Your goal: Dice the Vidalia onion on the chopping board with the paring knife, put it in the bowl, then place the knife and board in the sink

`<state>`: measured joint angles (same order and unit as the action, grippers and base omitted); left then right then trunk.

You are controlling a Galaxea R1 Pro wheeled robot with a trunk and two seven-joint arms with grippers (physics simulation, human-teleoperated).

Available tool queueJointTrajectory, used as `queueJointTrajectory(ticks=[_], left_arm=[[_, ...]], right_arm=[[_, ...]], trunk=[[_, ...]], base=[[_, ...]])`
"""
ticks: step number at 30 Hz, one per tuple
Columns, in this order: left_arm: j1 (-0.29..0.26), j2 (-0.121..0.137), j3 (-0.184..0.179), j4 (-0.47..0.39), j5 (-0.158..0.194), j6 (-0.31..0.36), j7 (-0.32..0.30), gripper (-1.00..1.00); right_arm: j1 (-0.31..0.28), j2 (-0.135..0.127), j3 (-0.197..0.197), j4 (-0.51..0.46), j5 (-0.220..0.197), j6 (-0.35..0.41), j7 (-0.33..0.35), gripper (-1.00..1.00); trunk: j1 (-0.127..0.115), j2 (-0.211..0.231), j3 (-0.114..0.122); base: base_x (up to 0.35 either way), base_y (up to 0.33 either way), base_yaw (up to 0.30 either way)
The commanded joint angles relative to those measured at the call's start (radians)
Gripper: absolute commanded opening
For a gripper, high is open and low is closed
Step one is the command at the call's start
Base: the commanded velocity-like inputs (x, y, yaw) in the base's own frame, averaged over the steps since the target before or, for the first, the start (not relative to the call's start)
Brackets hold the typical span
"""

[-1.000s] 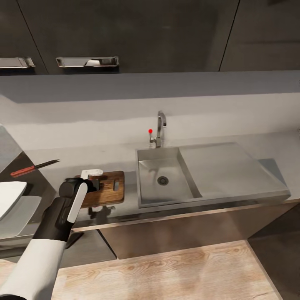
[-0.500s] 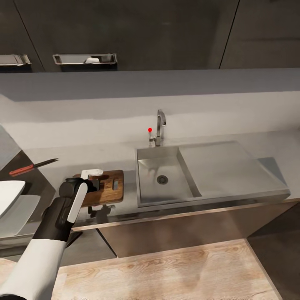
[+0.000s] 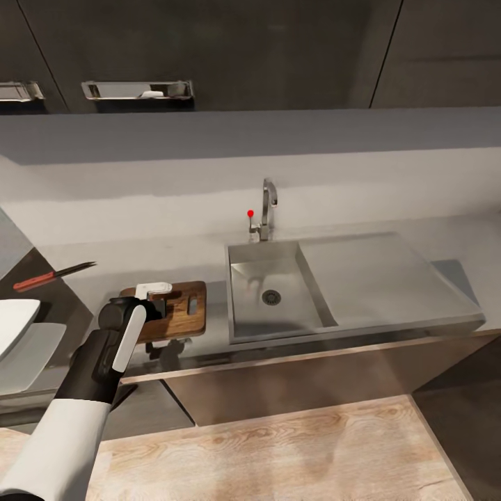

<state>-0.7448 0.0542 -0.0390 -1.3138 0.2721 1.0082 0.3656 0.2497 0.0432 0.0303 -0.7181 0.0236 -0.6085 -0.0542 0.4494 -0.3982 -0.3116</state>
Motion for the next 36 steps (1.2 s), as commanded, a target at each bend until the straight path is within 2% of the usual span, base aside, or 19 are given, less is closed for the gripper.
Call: queueJointTrajectory(ticks=[1, 16, 17, 36], left_arm=[[-0.001, 0.001, -0.002, -0.001, 0.01, 0.003, 0.01, -1.0], [-0.001, 0.001, -0.002, -0.001, 0.009, 0.003, 0.01, -1.0], [-0.001, 0.001, -0.002, -0.002, 0.009, 0.003, 0.01, 1.0], [-0.001, 0.001, -0.002, -0.002, 0.007, 0.003, 0.01, 1.0]], right_arm=[[0.0, 0.0, 0.002, -0.001, 0.003, 0.0, -0.006, 1.0], [0.0, 0.0, 0.002, -0.001, 0.003, -0.001, -0.006, 1.0], [0.0, 0.0, 0.002, -0.001, 0.003, -0.001, -0.006, 1.0], [0.0, 0.0, 0.002, -0.001, 0.003, -0.002, -0.006, 1.0]], trunk=[[0.001, -0.002, -0.002], [0.001, -0.002, -0.002], [0.001, -0.002, -0.002], [0.001, -0.002, -0.002]], base=[[0.0, 0.0, 0.0], [0.0, 0.0, 0.0], [0.0, 0.0, 0.0], [0.0, 0.0, 0.0]])
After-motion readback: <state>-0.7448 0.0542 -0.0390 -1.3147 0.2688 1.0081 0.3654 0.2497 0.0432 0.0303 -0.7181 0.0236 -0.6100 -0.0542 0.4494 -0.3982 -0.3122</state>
